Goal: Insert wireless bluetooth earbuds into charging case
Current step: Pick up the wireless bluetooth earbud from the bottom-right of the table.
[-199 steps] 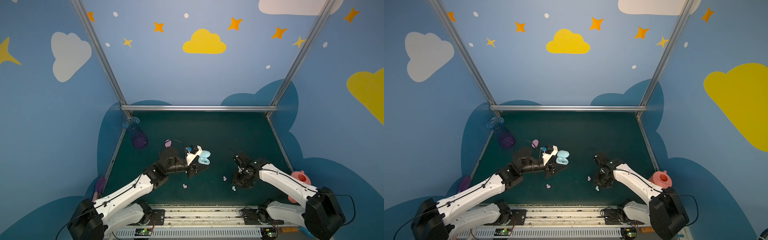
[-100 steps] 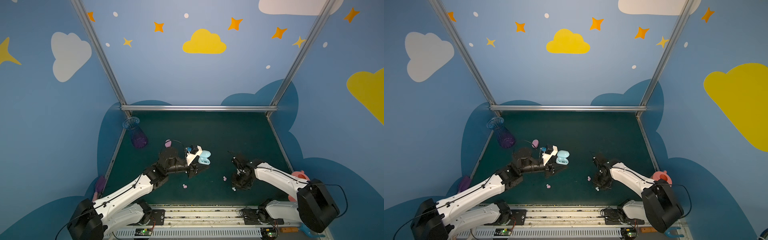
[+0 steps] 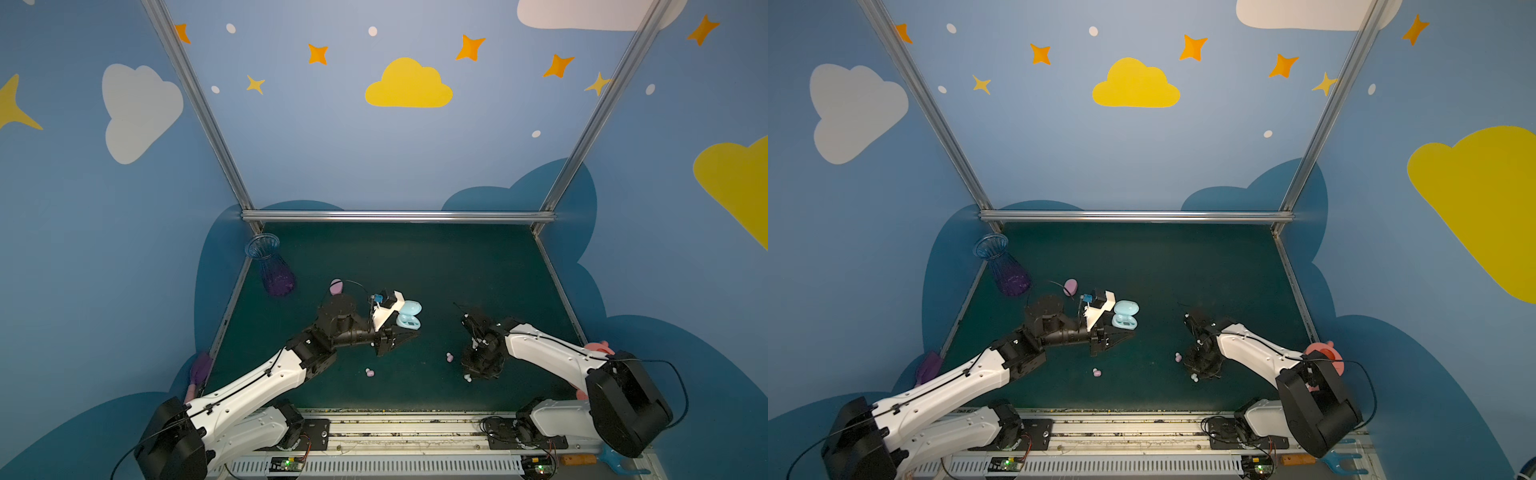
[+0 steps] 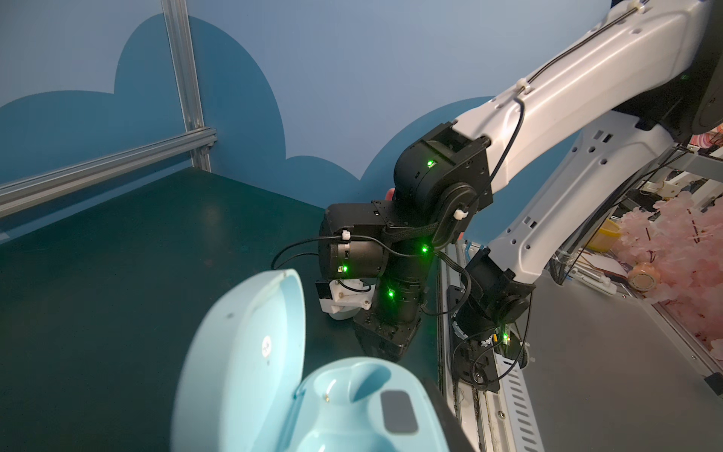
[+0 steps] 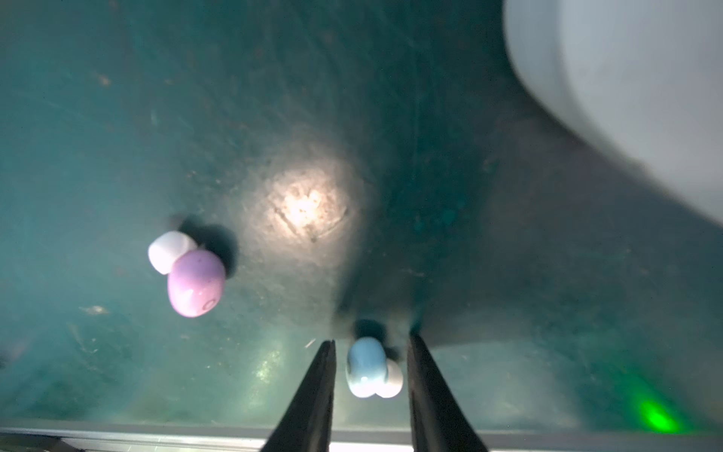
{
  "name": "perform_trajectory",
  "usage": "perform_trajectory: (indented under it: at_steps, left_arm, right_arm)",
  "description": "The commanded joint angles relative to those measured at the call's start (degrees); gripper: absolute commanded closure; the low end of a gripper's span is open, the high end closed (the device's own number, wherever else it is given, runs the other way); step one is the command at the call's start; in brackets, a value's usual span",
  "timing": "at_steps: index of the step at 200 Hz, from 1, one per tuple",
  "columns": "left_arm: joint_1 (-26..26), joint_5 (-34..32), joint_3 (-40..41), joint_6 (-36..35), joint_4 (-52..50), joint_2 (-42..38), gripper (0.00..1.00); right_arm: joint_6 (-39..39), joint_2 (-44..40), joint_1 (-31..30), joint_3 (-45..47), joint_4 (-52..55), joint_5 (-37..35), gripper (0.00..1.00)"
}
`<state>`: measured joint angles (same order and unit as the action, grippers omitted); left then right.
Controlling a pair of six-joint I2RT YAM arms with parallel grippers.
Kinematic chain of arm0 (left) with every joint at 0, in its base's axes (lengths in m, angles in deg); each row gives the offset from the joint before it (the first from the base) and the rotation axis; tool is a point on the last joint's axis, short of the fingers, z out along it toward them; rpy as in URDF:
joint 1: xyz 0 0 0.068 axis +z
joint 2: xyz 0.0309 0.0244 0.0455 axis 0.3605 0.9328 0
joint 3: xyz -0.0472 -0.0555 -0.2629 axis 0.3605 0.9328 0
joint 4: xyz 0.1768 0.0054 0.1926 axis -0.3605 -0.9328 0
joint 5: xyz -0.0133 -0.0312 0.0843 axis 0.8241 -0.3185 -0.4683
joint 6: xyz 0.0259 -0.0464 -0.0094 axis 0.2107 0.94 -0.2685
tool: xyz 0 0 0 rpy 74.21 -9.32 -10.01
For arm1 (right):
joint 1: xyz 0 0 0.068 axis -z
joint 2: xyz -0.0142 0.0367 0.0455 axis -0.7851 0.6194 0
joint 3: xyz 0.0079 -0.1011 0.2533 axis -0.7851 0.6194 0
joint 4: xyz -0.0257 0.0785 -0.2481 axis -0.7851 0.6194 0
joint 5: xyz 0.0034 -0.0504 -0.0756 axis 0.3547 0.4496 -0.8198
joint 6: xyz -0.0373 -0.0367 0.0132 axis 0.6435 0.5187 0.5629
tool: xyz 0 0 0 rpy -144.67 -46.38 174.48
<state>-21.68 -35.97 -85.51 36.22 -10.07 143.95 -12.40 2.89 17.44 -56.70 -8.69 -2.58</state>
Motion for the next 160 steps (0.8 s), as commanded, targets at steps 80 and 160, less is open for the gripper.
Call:
perform_trajectory:
  at_steps: [80, 160]
  left_arm:
    - [-0.1, -0.3, 0.9, 0.4, 1.9, -0.4, 0.82]
    - [-0.1, -0.3, 1.1, 0.5, 2.3, -0.3, 0.82]
  right_arm:
    - [0.6, 3.8, -1.0, -0.2, -0.3, 0.8, 0.78]
    - [0.8, 2.8, -1.3, -0.9, 0.6, 0.6, 0.85]
